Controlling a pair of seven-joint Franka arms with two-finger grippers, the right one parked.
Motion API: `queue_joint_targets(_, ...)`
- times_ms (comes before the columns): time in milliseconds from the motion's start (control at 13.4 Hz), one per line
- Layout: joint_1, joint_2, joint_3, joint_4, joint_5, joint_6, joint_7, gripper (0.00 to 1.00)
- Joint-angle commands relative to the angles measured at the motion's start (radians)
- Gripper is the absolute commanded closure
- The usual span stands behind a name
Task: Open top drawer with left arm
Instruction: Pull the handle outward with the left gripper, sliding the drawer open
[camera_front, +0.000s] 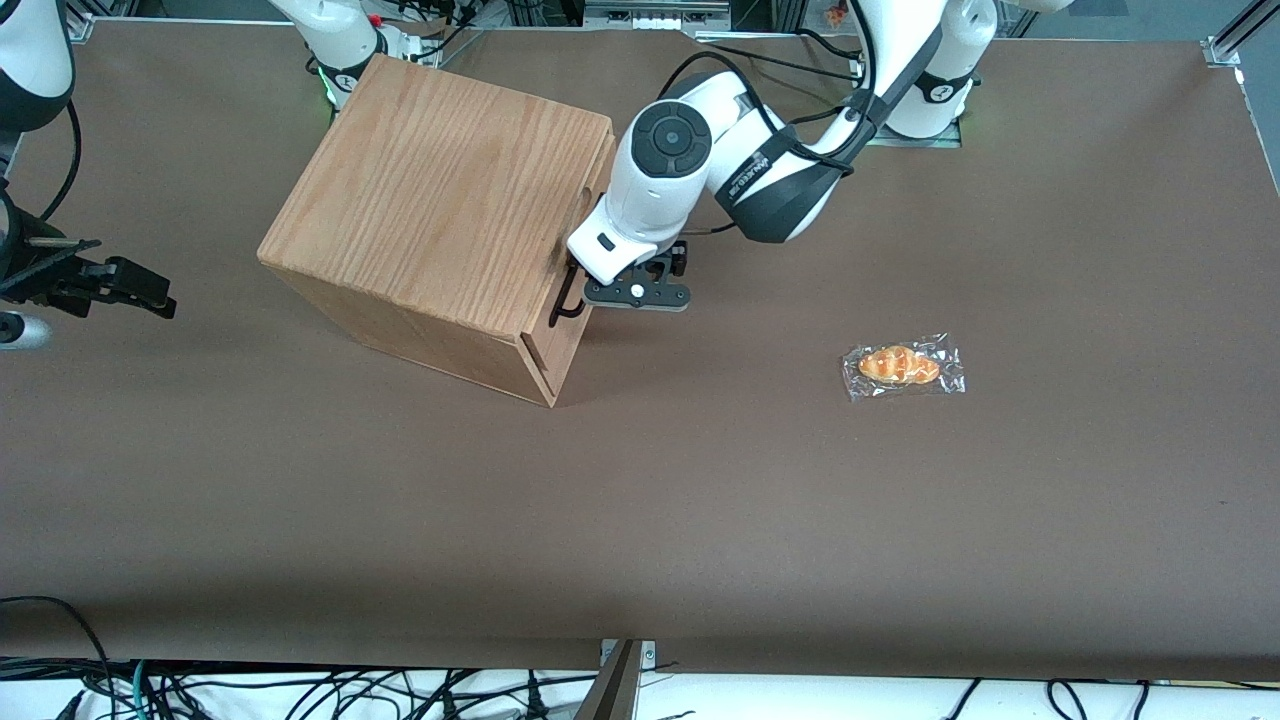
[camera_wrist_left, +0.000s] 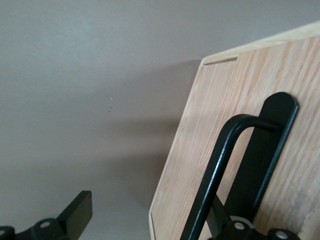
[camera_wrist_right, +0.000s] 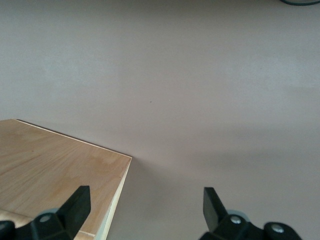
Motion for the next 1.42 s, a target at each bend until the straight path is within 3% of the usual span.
queue_joint_targets(0,0.034,-0.024,0.000,-0.003,0.028,-0.035,0.038,0.00)
queue_joint_targets(1346,0.121,-0.047,-0.003,-0.008,0.026,-0.127,0.167,0.00)
